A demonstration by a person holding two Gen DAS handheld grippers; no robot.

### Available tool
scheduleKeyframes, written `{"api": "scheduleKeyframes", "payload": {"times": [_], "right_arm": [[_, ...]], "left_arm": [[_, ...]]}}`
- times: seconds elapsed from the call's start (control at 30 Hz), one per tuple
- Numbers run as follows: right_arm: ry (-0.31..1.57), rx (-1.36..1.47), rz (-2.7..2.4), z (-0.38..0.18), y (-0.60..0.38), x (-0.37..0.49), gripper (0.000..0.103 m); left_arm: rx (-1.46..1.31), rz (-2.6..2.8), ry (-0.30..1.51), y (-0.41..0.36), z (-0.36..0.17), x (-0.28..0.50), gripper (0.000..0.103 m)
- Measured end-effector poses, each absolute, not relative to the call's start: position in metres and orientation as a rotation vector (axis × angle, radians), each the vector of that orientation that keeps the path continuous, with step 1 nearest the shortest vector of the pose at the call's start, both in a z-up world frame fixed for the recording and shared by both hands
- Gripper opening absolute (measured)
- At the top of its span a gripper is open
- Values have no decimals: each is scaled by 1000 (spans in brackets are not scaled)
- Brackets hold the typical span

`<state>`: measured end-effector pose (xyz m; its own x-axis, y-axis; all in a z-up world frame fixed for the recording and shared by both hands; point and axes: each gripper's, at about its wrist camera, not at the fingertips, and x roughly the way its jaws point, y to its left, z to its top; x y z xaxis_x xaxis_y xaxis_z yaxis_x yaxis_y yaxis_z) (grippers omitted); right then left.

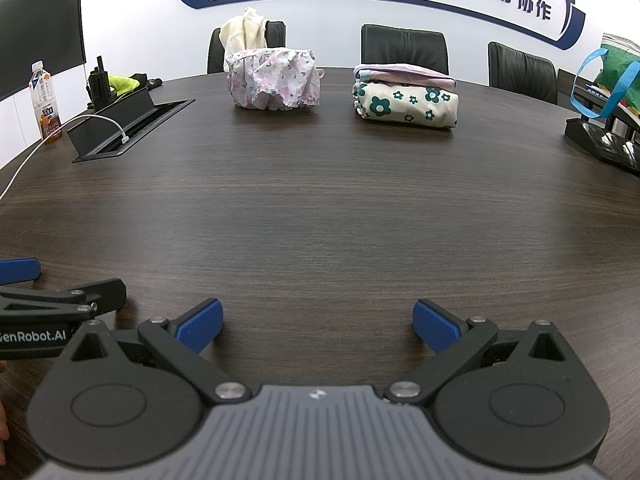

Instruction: Fold clothes

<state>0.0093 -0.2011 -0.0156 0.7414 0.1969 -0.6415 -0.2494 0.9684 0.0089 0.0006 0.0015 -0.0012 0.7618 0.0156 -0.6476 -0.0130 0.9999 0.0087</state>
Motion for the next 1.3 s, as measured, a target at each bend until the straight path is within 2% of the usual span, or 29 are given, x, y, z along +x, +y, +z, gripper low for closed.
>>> {"api": "scheduleKeyframes", "payload": {"times": [0.6,0.7,0.8,0.87,1.0,1.17,1.23,1.3], "right_arm": [[710,-79,286,-8,-199,14,103],[638,-12,333,19,-201,22,103],[547,-19,407,64,-192,51,103],[506,-38,443,88,-181,80,103],[487,-56,479,114,-155,154,103],[547,-41,514,107,-123,254,103],[592,-15,537,99,-112,289,103],[595,-25,518,93,-103,313,103]], "left_arm": [[10,3,732,3,2,6,103],[-27,-33,753,13,18,19,95],[-42,-21,656,31,59,47,96],[-54,1,598,43,85,73,102],[-109,31,563,65,115,144,103],[-199,-20,555,69,100,240,103],[-219,-36,550,66,83,265,97],[-196,-23,579,65,67,287,97]]}}
